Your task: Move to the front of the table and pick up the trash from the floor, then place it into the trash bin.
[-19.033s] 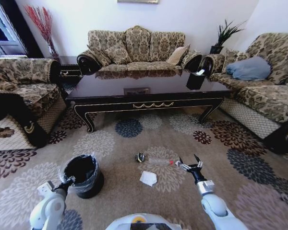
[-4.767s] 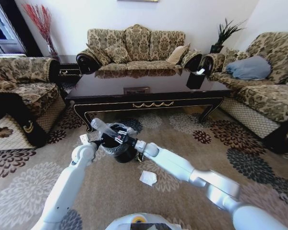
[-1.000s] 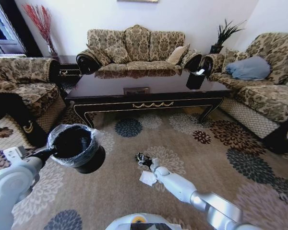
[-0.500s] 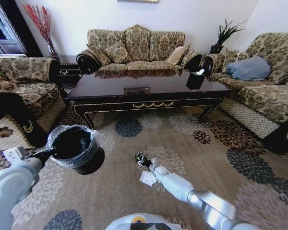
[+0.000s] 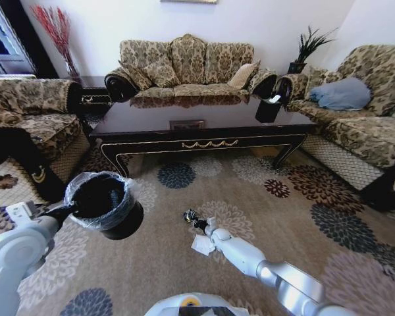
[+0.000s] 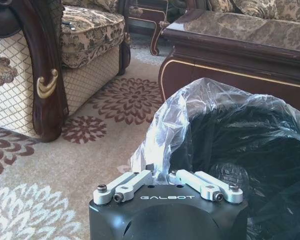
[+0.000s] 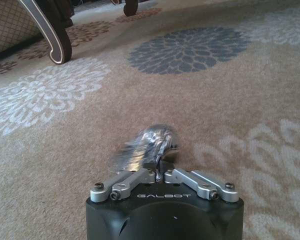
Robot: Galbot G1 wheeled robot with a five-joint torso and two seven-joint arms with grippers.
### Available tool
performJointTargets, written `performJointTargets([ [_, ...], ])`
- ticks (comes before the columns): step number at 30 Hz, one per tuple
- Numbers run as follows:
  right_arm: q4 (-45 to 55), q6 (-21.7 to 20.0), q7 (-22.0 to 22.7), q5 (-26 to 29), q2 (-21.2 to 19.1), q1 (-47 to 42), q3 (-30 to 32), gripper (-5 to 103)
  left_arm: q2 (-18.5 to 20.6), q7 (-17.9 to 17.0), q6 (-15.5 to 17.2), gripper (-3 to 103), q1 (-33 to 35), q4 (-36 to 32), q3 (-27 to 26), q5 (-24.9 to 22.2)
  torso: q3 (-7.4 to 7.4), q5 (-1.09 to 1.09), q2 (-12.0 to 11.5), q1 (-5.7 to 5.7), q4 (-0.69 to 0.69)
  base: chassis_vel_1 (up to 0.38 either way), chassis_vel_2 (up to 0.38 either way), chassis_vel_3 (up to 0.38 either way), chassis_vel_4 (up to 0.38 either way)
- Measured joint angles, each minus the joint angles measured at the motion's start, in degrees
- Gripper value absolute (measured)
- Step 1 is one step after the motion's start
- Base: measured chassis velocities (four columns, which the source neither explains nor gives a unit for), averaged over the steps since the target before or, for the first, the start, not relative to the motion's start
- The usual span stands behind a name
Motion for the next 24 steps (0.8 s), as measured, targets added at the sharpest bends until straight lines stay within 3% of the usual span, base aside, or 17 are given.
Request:
performJointTargets([
  [7,3.1,2.3,-1.5,-1.1,-2.3,-0.1,0.7,0,-0.4,0.0,0.0,4,-0.7,0.2,2.0,0.5,0.00,0.00,0.0,0.00,0.00,0.000,0.000,0.000,0.000],
  [12,8.4,3.1,-1.6,-1.9,-6.2,0.0,2.3,0,-1.8,-0.1,0.0,4,-1.2,0.2,4.3,1.0,0.00,0.01,0.0,0.00,-0.01,0.000,0.000,0.000,0.000],
  [17,18.5,4.2,-1.3,-2.3,-15.4,-0.2,5.2,0,-4.0,-0.2,0.0,4,-1.1,0.1,6.6,1.6,0.00,0.00,0.0,0.00,-0.02,0.000,0.000,0.000,0.000],
  [24,32.3,6.0,-0.1,-3.2,-22.3,1.7,7.0,0,-4.8,-0.3,0.1,4,-2.2,0.8,9.1,1.8,0.00,0.01,0.0,0.00,0.00,0.000,0.000,0.000,0.000],
])
